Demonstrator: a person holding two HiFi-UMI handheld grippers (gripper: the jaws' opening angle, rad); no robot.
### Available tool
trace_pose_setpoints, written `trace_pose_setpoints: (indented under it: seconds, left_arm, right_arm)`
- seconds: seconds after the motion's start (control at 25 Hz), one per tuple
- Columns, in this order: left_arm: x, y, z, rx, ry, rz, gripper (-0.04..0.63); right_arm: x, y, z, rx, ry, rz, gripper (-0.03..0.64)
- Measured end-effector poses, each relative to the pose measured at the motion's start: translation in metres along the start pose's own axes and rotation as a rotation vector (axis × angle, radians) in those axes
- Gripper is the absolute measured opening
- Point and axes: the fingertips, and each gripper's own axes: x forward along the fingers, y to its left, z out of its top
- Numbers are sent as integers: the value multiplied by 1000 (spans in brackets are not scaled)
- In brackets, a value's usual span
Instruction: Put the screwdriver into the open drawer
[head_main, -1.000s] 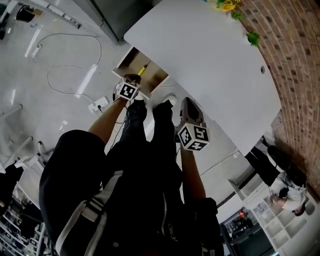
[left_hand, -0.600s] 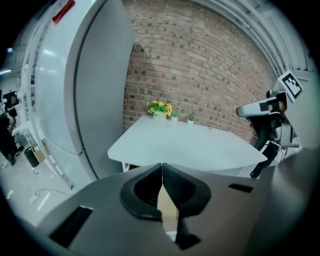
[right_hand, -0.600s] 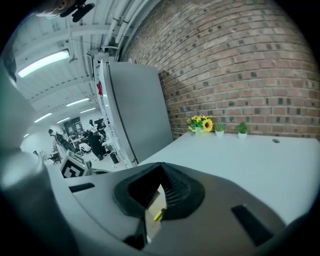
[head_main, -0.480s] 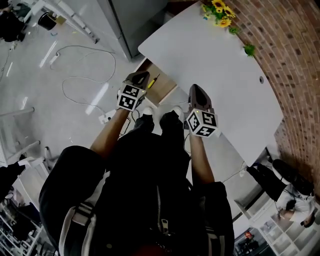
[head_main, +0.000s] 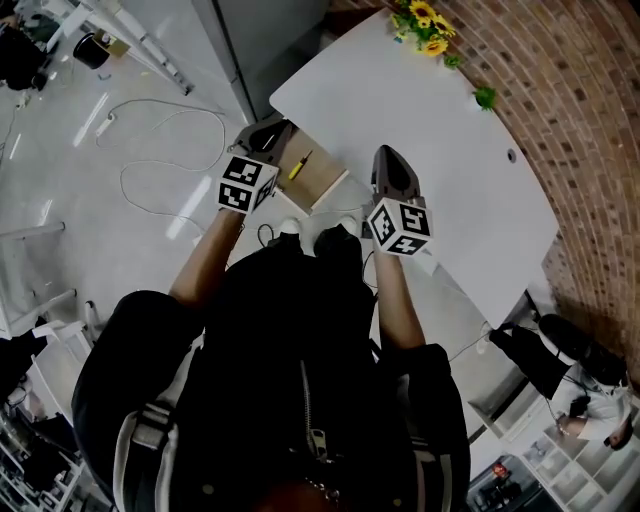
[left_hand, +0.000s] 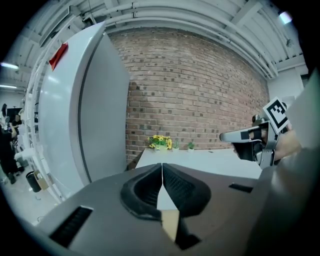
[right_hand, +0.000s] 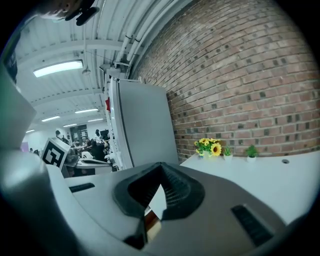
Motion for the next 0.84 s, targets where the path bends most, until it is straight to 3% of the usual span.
trace_pose_setpoints:
  seconds: [0.84]
  left_arm:
    - [6, -7, 5, 1, 1, -29, 26]
  right_arm:
    - [-4, 0, 1, -31, -1, 6, 6]
